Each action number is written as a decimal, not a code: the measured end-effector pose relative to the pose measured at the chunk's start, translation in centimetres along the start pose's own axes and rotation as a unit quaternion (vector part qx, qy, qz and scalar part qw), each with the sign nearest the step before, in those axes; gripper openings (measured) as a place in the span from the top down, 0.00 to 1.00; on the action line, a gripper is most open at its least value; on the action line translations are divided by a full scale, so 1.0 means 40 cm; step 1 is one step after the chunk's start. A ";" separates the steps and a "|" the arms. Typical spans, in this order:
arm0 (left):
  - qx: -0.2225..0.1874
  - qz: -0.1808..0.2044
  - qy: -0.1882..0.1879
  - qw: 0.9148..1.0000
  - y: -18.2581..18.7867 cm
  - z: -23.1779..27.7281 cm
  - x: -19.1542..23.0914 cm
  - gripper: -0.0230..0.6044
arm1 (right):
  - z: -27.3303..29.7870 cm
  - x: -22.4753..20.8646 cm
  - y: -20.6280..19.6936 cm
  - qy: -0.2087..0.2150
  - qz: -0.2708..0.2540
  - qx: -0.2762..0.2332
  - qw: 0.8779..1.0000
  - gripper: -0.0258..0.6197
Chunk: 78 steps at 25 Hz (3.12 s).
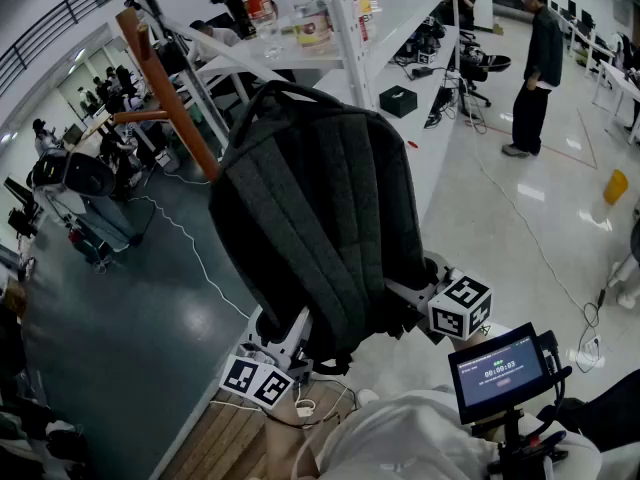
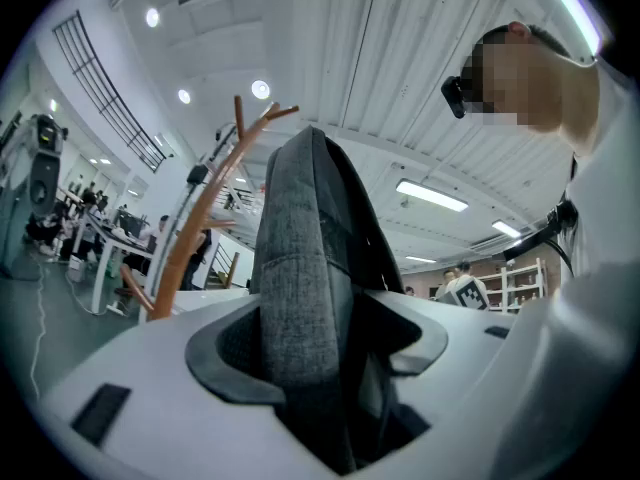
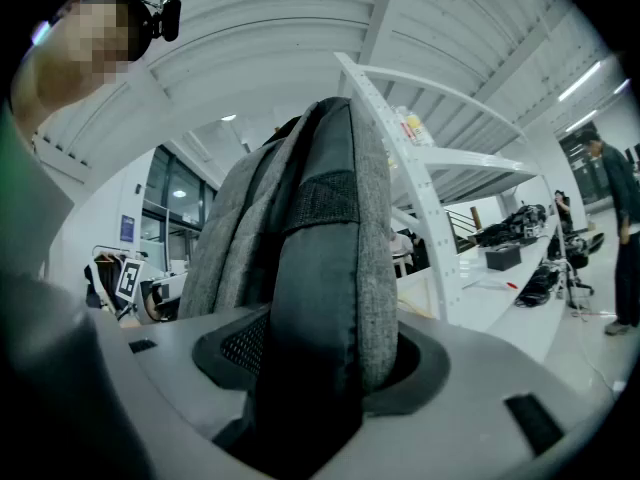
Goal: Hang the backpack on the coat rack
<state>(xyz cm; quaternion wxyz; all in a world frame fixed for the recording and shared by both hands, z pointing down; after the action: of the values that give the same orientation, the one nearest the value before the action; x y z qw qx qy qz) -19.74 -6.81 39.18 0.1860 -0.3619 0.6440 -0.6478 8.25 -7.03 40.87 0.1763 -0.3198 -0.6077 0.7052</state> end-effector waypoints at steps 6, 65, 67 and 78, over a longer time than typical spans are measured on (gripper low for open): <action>-0.022 0.011 0.059 0.998 0.045 -0.063 0.133 0.52 | 0.204 0.024 0.019 0.057 -0.014 0.009 0.998 0.55; -0.101 0.045 0.127 0.986 0.249 0.178 0.372 0.52 | 0.586 -0.200 0.262 0.122 -0.079 -0.056 0.988 0.55; -0.105 0.041 0.119 0.986 0.239 0.183 0.368 0.52 | 0.581 -0.208 0.254 0.123 -0.082 -0.066 0.987 0.55; -0.136 0.093 0.185 0.969 0.195 0.136 0.301 0.52 | 0.548 -0.185 0.217 0.094 -0.100 -0.109 0.984 0.55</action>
<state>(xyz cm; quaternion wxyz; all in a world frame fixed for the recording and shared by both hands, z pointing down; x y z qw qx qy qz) -25.69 -19.92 33.88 0.0724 -0.1959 0.7804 -0.5894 0.29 -29.79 35.45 0.2668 -0.3394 -0.6905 0.5804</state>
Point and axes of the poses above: the fingertips, and each gripper's own axes: z forward along the fingers, x to its left, y out of its top, the point moved 8 cm from there along -z, backward along the fingers, and after that the axes turned 3 degrees about y, right-handed, at the moved point
